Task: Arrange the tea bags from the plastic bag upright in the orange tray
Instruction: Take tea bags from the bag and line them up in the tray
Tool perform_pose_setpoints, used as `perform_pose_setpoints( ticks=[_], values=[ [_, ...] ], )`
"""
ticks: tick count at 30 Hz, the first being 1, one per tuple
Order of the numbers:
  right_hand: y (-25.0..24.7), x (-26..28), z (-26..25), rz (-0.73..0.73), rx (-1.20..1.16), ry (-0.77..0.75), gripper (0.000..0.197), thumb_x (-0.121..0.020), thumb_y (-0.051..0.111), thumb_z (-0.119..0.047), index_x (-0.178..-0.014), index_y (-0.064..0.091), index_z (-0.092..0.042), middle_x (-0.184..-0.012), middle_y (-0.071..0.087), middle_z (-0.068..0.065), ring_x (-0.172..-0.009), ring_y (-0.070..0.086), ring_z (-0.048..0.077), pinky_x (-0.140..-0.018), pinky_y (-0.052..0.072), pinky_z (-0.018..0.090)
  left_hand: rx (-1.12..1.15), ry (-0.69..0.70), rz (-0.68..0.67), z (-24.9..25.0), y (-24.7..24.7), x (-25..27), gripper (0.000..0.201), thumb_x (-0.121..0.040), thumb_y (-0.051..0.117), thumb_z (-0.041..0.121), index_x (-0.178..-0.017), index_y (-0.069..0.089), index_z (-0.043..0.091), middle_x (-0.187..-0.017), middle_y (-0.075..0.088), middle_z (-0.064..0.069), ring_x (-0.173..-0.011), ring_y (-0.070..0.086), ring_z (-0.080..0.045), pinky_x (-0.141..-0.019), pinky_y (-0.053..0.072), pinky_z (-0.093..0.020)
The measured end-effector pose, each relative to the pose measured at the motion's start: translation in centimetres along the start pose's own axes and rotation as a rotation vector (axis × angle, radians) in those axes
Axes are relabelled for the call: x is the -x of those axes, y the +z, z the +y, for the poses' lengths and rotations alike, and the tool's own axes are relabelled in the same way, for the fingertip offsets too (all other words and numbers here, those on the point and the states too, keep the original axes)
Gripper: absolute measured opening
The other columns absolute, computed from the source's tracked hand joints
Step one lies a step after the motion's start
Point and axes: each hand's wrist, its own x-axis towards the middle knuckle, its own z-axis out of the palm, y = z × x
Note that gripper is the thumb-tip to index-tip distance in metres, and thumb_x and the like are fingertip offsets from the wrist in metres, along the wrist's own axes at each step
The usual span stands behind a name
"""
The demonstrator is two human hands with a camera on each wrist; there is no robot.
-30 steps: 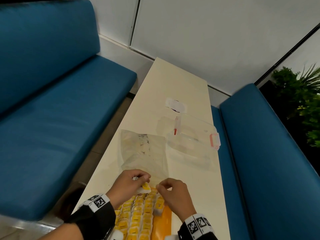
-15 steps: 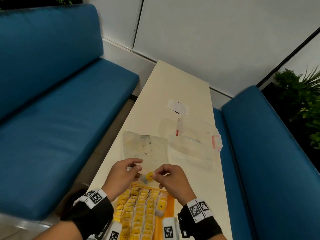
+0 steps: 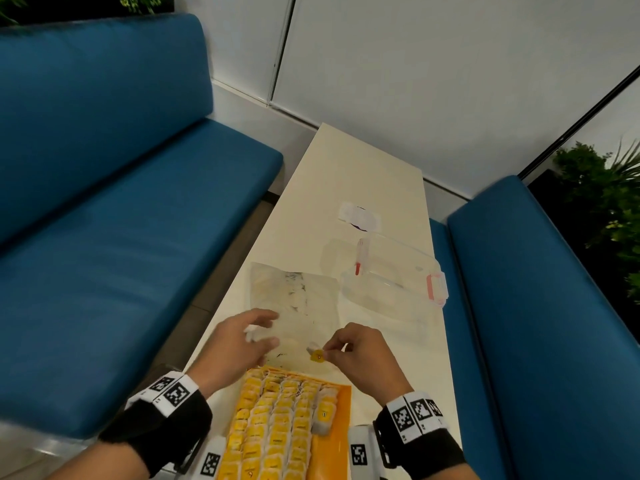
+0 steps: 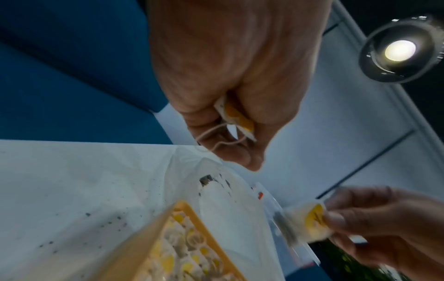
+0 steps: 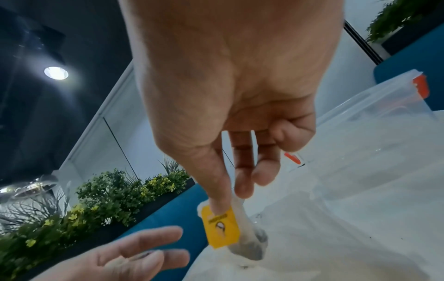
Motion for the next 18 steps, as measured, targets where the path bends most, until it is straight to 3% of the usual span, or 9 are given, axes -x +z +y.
perform_pose_setpoints(
  ticks=[3, 5, 7, 9, 14, 18],
  values=[
    [0.1, 0.7, 0.0, -0.023, -0.073, -0.047, 0.02, -0.08, 0.078, -0.021, -0.067, 0.071, -0.035, -0.08, 0.067, -0.008, -0.065, 0.055, 0.0, -0.064, 0.042, 0.015, -0.101, 0.067, -0.224, 1.1, 2.1, 0.5, 0.053, -0.08, 0.086, 0.028, -0.127, 0.065, 0.04, -0.122, 0.063, 0.019, -0.064, 0.071, -0.011, -0.056, 0.056, -0.022],
    [0.2, 1.1, 0.1, -0.002, -0.108, -0.061, 0.021, -0.08, 0.078, -0.019, -0.067, 0.071, -0.035, -0.077, 0.068, -0.007, -0.067, 0.057, -0.001, -0.064, 0.045, 0.016, -0.128, 0.073, -0.265, 1.5, 3.3, 0.7, 0.037, -0.077, 0.087, 0.037, -0.111, 0.073, 0.038, -0.113, 0.069, 0.019, -0.06, 0.07, -0.012, -0.056, 0.054, -0.022],
    [0.2, 1.5, 0.4, 0.016, -0.113, -0.065, 0.02, -0.081, 0.077, -0.019, -0.069, 0.071, -0.034, -0.076, 0.069, -0.007, -0.07, 0.058, -0.001, -0.065, 0.046, 0.015, -0.149, 0.077, -0.259, 1.5, 4.2, 0.8, 0.013, -0.082, 0.082, 0.039, -0.092, 0.078, 0.032, -0.091, 0.074, 0.015, -0.054, 0.069, -0.02, -0.055, 0.051, -0.022],
    [0.2, 1.9, 0.9, 0.018, -0.111, -0.072, 0.017, -0.081, 0.075, -0.018, -0.072, 0.072, -0.031, -0.078, 0.069, -0.008, -0.073, 0.06, 0.001, -0.067, 0.048, 0.015, -0.161, 0.089, -0.261, 1.3, 4.9, 0.9, 0.008, -0.086, 0.079, 0.036, -0.084, 0.078, 0.028, -0.082, 0.073, 0.017, -0.052, 0.069, -0.021, -0.054, 0.049, -0.021],
    [0.3, 2.7, 2.4, 0.015, -0.007, -0.068, 0.016, -0.085, 0.07, -0.019, -0.077, 0.07, -0.033, -0.08, 0.069, -0.012, -0.078, 0.06, 0.002, -0.068, 0.05, 0.015, -0.198, 0.073, -0.338, 0.6, 6.0, 0.9, 0.009, -0.089, 0.076, 0.038, -0.096, 0.076, 0.033, -0.091, 0.073, 0.023, -0.051, 0.066, -0.009, -0.055, 0.051, -0.019],
    [0.5, 3.4, 4.1, -0.054, 0.152, -0.038, 0.014, -0.085, 0.063, -0.026, -0.078, 0.066, -0.037, -0.085, 0.069, -0.015, -0.076, 0.061, 0.004, -0.07, 0.051, 0.017, -0.26, 0.03, -0.266, -0.6, 5.9, 0.2, 0.018, -0.091, 0.073, 0.031, -0.109, 0.073, 0.033, -0.107, 0.069, 0.019, -0.053, 0.068, -0.01, -0.058, 0.053, -0.017]
  ],
)
